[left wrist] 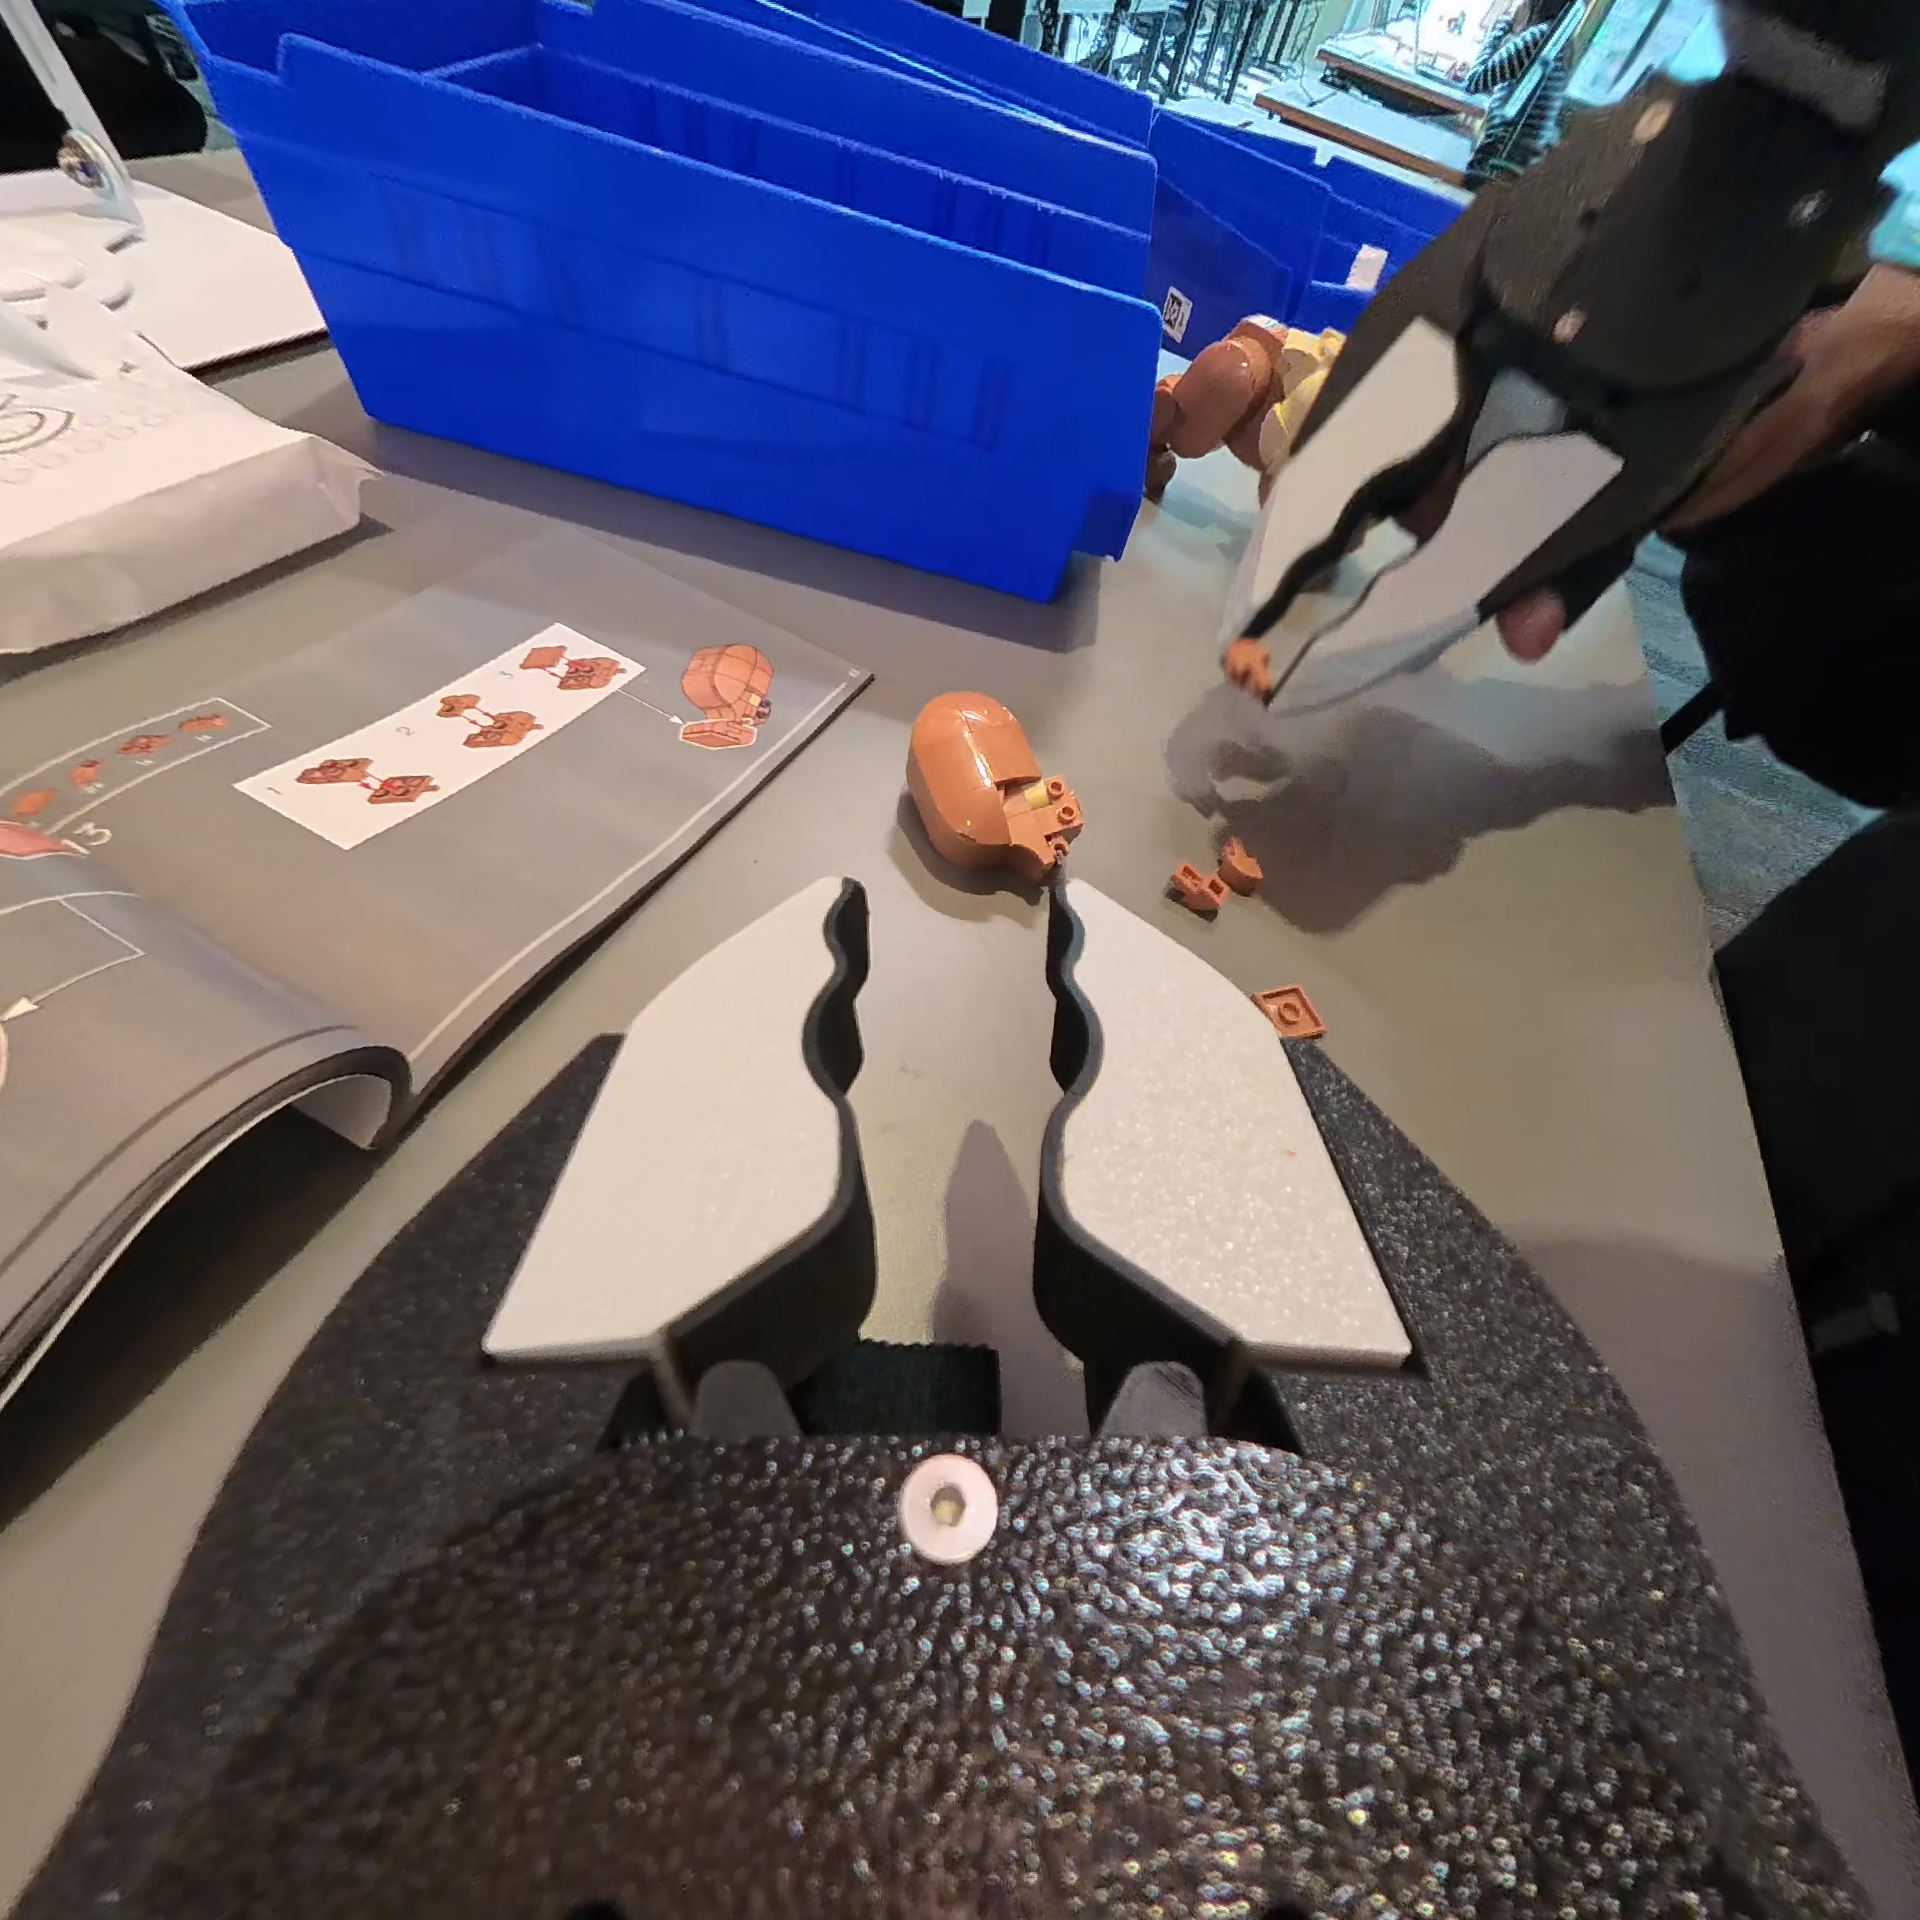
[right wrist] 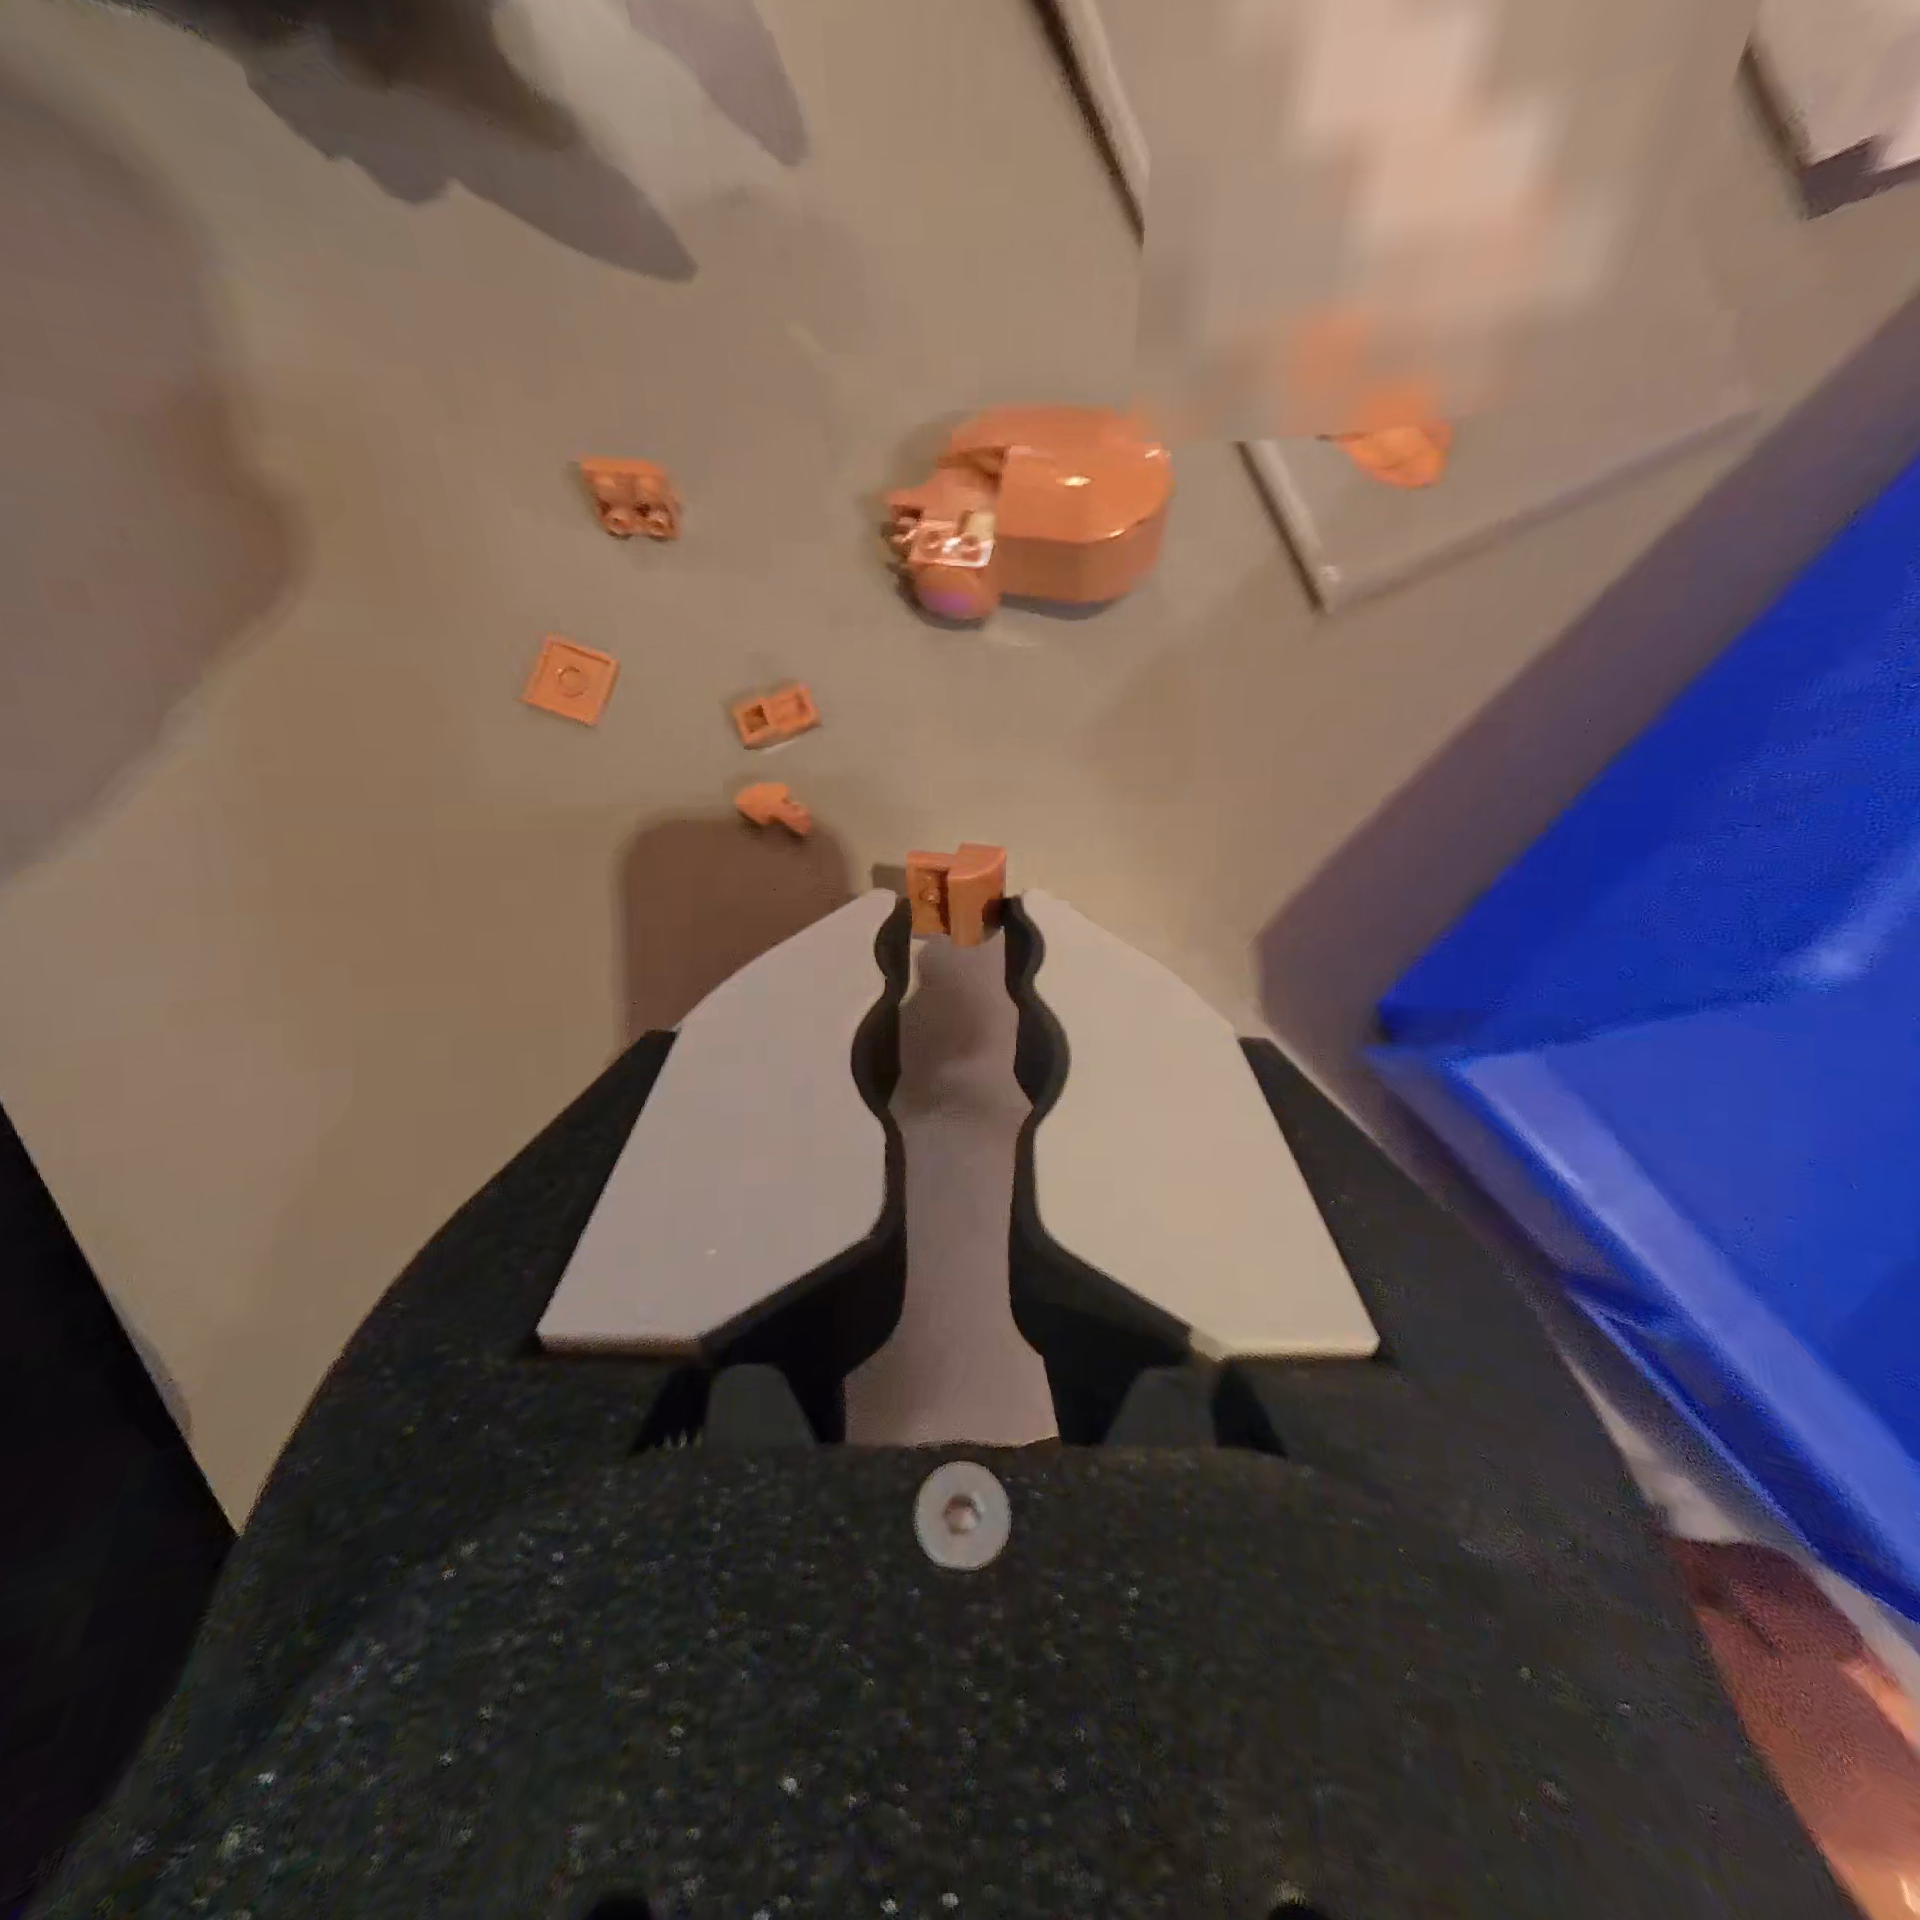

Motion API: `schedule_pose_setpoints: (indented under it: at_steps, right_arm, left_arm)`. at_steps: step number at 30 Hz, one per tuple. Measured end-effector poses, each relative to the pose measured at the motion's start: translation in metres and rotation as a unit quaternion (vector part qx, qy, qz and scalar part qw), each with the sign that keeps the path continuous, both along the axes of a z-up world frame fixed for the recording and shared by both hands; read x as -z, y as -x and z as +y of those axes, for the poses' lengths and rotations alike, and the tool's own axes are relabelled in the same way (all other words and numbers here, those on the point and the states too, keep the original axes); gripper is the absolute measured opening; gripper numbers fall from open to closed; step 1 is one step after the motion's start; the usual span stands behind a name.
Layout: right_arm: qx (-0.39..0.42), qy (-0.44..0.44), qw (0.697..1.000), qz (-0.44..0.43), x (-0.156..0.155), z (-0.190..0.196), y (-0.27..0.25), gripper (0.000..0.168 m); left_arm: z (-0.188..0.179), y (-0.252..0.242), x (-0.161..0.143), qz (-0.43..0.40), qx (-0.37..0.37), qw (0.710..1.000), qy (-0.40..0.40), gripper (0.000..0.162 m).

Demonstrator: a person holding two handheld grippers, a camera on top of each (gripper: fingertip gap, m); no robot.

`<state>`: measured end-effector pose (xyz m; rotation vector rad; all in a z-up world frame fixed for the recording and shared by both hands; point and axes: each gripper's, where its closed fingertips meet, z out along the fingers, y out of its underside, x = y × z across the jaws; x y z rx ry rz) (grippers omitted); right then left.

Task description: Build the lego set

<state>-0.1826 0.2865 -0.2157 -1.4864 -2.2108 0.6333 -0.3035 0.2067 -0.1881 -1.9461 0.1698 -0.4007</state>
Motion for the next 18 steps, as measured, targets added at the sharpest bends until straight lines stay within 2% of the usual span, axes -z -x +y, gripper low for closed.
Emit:
schedule_pose_setpoints:
  at_steps: [4, 11, 18]
  right_arm:
    - [0.0, -0.012, 1.0, -0.01, 0.019, -0.004, 0.004, 0.018]
    - [0.015, 0.03, 0.999, 0.017, 0.007, -0.001, 0.0, 0.026]
    - [0.035, 0.053, 0.998, 0.03, 0.013, -0.005, -0.011, 0.026]
  left_arm:
    - [0.0, 0.003, 0.001, 0.003, -0.005, 1.0, 0.001, 0.033]
    - [0.0, 0.003, 0.003, -0.002, 0.0, 1.0, 0.011, 0.033]
    - [-0.001, 0.0, 0.006, 0.007, 0.006, 1.0, 0.019, 0.033]
